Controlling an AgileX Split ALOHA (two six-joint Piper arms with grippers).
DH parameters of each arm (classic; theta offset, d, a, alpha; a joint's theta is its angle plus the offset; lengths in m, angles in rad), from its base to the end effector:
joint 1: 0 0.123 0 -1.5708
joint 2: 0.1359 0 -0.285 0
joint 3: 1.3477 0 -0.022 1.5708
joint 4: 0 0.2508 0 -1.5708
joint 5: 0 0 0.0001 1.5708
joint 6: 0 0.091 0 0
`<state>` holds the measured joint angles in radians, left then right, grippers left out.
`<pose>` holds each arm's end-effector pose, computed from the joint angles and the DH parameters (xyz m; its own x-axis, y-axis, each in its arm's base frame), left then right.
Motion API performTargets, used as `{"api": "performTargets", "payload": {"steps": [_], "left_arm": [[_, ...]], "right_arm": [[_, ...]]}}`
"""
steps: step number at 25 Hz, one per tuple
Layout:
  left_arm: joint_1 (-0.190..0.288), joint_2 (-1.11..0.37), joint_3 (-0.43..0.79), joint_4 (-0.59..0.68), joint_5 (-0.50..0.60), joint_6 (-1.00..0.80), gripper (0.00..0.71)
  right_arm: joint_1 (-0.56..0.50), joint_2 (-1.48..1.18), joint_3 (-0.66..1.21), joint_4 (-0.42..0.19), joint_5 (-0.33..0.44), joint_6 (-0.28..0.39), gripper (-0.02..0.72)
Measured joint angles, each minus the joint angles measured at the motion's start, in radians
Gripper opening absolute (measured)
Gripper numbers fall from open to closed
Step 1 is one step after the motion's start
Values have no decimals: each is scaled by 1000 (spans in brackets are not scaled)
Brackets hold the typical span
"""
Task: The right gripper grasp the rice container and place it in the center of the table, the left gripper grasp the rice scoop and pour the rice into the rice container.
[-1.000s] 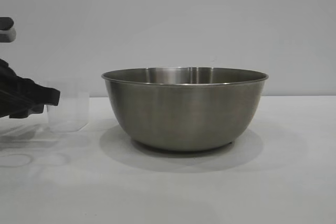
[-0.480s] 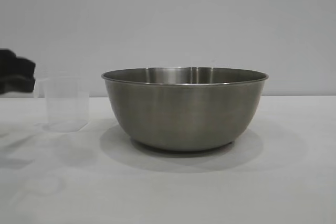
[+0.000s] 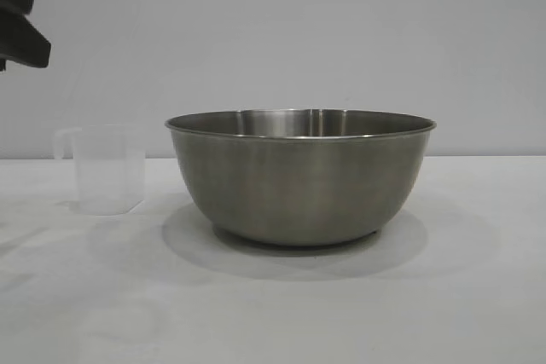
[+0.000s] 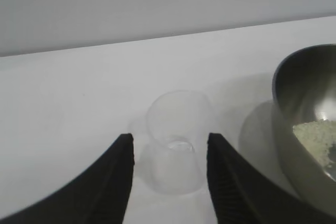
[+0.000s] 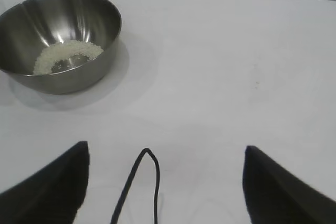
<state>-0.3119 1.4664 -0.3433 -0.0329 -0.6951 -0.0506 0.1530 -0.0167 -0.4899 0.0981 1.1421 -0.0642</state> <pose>0.2304 -0.0723 0.1728 -0.3393 0.0298 -0.9402 0.2629 0.9627 -0.0644 -0.0112 0.0065 0.2683 -0.5082 -0.1019 -0.8552 -0.2389 0.9707 0.0264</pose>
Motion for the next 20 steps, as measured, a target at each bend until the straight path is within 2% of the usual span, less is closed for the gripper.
{"api": "performTargets", "payload": {"steps": [8,16,18,19,20], "left_arm": [[0,-189,-200,115,582,-19,280],[0,-420,-371,129,1025,16,280],[0,-477,-398,129,1106,37,280],[0,-502,-406,129,1135,41,333],[0,-532,-411,129,1165,44,318]], "right_arm": [[0,0,0,0,0,0,515],[0,0,0,0,0,0,515],[0,0,0,0,0,0,515],[0,0,0,0,0,0,515],[0,0,0,0,0,0,515]]}}
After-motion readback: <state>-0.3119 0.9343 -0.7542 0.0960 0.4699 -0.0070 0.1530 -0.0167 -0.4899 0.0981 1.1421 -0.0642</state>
